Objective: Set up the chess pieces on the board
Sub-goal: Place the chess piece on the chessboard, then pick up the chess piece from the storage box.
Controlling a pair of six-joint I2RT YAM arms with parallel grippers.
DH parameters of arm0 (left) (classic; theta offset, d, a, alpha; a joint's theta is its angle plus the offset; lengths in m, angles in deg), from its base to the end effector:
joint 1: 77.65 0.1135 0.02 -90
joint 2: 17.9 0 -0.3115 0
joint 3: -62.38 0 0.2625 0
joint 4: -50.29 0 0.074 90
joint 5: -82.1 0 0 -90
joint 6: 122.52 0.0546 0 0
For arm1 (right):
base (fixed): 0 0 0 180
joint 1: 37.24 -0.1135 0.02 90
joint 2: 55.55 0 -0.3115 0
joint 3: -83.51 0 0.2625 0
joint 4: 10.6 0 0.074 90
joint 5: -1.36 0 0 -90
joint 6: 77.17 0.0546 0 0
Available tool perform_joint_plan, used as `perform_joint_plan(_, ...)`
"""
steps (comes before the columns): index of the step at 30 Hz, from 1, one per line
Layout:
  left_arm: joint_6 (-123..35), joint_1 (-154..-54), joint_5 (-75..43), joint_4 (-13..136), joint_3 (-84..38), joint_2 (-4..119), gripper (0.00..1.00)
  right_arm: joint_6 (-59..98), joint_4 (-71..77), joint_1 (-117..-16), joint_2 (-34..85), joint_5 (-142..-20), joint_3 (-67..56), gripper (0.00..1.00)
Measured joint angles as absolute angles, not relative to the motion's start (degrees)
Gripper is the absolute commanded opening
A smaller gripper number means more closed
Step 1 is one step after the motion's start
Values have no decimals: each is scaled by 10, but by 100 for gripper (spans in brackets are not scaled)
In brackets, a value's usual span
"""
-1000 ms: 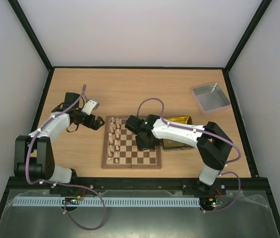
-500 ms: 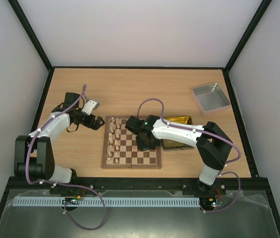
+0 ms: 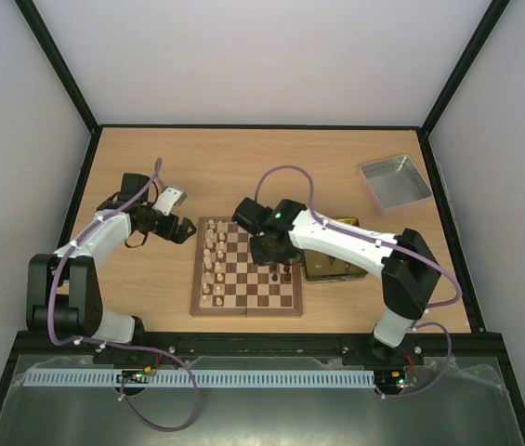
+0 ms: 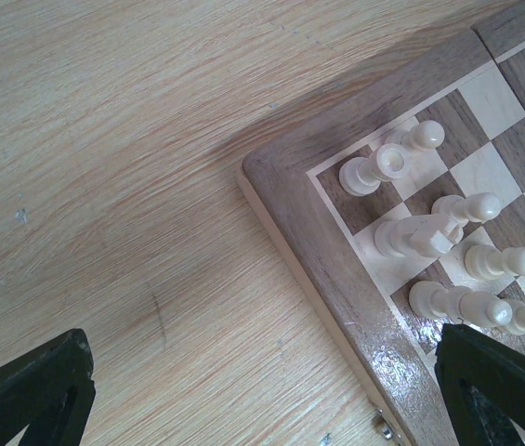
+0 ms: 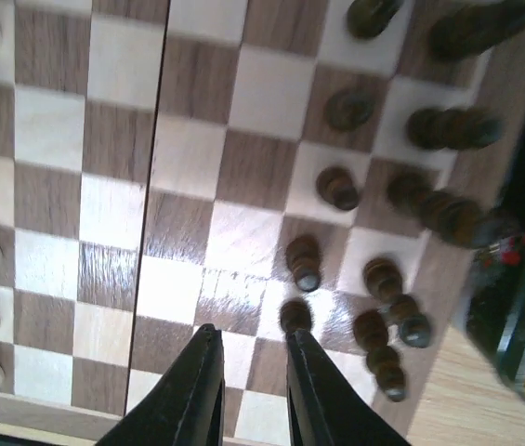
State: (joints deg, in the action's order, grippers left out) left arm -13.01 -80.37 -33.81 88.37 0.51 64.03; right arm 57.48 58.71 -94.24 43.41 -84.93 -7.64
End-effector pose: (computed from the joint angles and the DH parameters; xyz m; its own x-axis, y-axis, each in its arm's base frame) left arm 0.2864 -0.0375 0.2273 -0.7085 0.3344 -0.6215 0.5407 0.8231 -0.1735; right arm 0.1916 0.3015 0.2603 -0.9714 -0.2082 -0.1143 -0.2279 0.9526 0.2015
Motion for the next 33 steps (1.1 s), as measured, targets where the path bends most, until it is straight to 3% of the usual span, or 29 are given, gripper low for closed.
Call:
perform_joint_plan(17,-130,-804,-339,884,5,640,100,494,615,-612,360,-851,11,19)
perform_joint_plan(33,-130,-804,-351,887,5,653,100,489,528,-593,381,-815,85,19)
